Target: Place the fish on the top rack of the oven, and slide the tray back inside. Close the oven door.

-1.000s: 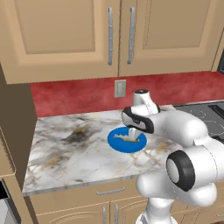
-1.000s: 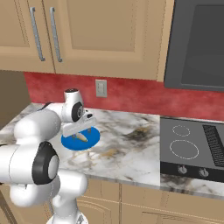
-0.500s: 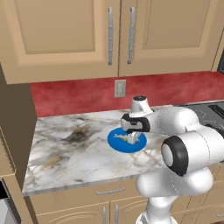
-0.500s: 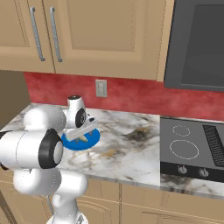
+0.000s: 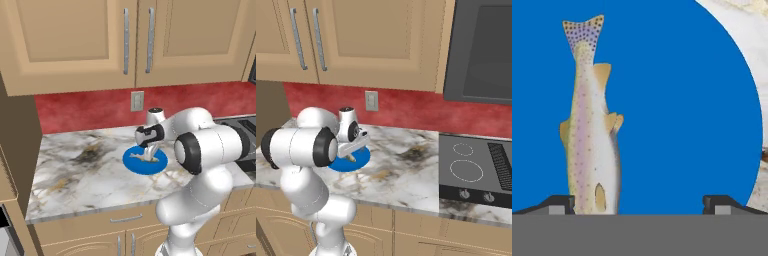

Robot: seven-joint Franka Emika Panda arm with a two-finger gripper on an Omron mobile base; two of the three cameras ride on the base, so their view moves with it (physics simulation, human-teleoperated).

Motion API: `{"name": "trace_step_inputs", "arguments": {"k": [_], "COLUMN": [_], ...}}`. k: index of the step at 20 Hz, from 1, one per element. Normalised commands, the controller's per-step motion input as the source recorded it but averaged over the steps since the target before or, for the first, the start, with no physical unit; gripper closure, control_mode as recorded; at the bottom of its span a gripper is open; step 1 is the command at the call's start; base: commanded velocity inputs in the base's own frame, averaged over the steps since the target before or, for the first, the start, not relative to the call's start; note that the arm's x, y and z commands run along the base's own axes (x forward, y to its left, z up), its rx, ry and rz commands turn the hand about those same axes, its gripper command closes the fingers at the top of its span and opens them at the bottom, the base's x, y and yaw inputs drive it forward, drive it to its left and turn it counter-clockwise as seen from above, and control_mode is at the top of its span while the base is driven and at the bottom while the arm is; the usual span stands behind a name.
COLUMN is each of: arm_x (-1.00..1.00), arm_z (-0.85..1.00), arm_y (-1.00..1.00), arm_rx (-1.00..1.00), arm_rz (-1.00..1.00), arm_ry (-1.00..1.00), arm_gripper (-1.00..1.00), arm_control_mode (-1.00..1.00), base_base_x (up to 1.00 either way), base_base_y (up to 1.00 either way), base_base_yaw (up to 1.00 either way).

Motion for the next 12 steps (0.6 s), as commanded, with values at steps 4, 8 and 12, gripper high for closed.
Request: {"name": "trace_step_inputs", "arguments": {"k": [4,8,12], "arm_x": [0.24,0.00,-0.07], "arm_z": [-0.46,-0.47,-0.30], "arm_y": [0.10,0.19,0.27], "arm_rx": [0.00,0.00,0.00], "arm_rz": [0.08,0.09,0.09], "arm_ry": [0.02,0.00,-0.01], "arm_gripper": [-1.00,-1.00,-1.00], "arm_control_mode": [-1.00,-1.00,-1.00], "base_base_x": [0.00,0.00,0.00], "base_base_y": [0.00,0.00,0.00], "base_base_yaw": [0.00,0.00,0.00]}}
